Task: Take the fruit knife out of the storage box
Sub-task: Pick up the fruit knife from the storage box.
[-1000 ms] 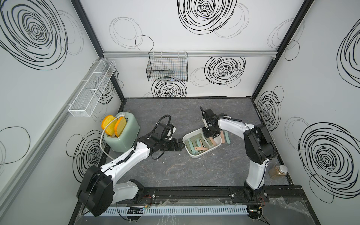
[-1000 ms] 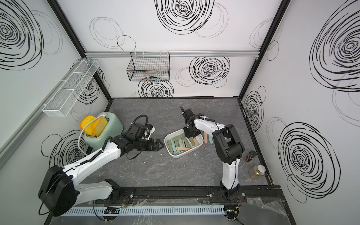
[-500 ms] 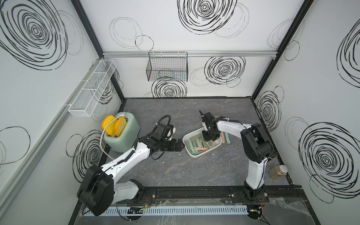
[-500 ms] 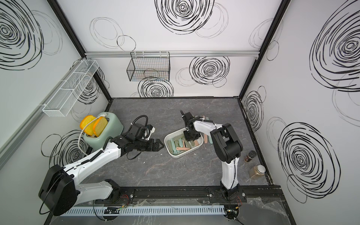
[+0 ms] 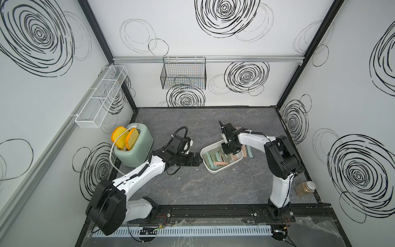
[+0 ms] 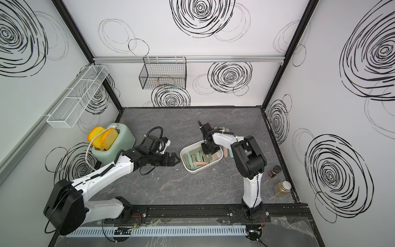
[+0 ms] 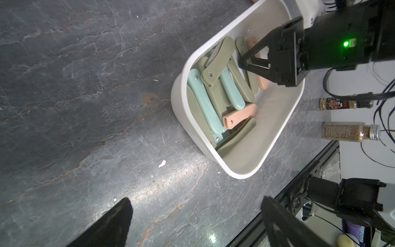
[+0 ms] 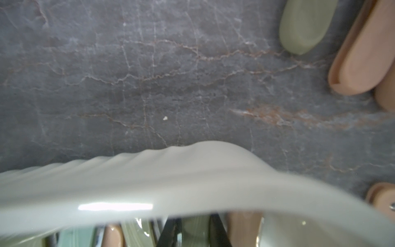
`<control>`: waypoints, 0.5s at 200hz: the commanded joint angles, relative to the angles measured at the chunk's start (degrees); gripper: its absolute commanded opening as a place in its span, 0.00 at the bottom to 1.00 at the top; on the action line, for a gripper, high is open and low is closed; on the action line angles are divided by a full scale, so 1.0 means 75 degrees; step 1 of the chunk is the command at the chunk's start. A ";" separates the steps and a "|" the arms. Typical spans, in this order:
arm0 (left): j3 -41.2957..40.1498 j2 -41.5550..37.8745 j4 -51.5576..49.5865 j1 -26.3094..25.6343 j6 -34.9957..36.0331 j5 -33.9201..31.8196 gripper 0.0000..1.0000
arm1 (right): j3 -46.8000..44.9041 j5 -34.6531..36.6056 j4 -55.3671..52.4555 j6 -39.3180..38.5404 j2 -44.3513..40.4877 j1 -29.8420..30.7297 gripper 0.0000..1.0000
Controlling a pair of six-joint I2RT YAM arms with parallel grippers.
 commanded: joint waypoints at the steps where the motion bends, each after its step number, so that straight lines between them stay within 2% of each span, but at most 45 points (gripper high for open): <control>1: 0.0119 0.0000 0.0096 0.0083 0.0083 0.0060 0.98 | 0.0021 -0.0038 -0.0377 0.0051 0.0394 0.0025 0.18; 100: 0.0540 0.0224 0.0188 0.0019 -0.0040 0.0119 0.98 | 0.1505 0.0186 -0.1324 0.0161 -0.0395 -0.0038 0.18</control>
